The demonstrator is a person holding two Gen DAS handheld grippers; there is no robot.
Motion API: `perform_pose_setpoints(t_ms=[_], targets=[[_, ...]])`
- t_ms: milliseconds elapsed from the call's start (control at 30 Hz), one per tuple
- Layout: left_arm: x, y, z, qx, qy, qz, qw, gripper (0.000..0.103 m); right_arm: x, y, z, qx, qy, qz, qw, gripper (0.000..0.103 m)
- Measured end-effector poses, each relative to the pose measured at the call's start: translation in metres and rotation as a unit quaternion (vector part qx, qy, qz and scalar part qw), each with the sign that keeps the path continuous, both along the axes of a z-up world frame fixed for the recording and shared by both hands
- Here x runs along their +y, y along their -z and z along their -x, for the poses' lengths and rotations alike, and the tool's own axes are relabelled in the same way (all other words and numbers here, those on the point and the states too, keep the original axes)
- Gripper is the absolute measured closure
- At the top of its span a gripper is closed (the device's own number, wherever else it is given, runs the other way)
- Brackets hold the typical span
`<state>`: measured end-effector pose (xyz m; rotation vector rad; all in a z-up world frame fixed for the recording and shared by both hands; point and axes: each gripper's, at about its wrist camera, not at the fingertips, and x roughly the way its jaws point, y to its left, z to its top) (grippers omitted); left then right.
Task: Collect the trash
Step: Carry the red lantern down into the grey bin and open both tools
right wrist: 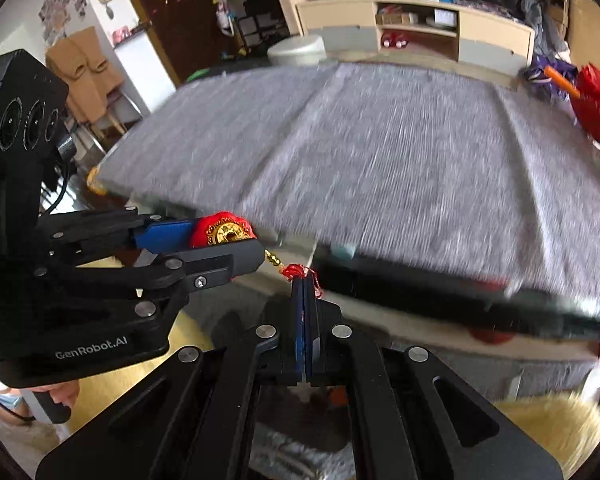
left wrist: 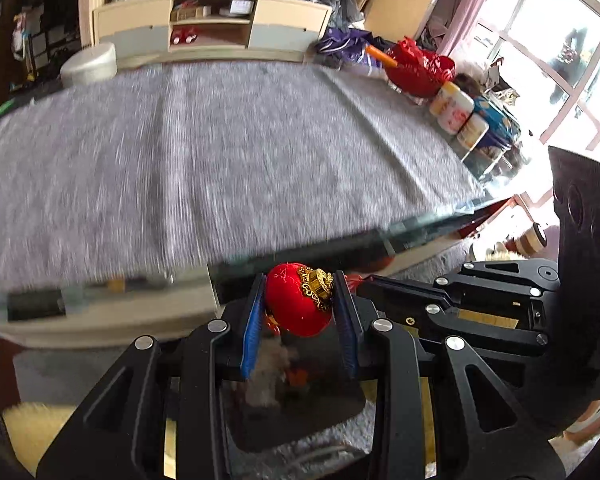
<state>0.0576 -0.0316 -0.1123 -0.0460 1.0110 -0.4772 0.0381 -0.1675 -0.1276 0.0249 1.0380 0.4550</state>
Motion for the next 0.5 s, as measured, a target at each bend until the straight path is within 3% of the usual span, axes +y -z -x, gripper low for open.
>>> perform_pose_setpoints(t_ms=[233,500], targets=[[0.006,0.049,0.027,0.047,-0.008,-0.009,0.9988,0.072,0.003,0.048,0.024,0.050,0.013,0.006,0.999,0.101],[0.008,0.098,0.029,0.107,-0.033,-0.030,0.9933,0.072,-0.003,0.085,0.031,0.096,0.028,0.012,0.995,0.101]])
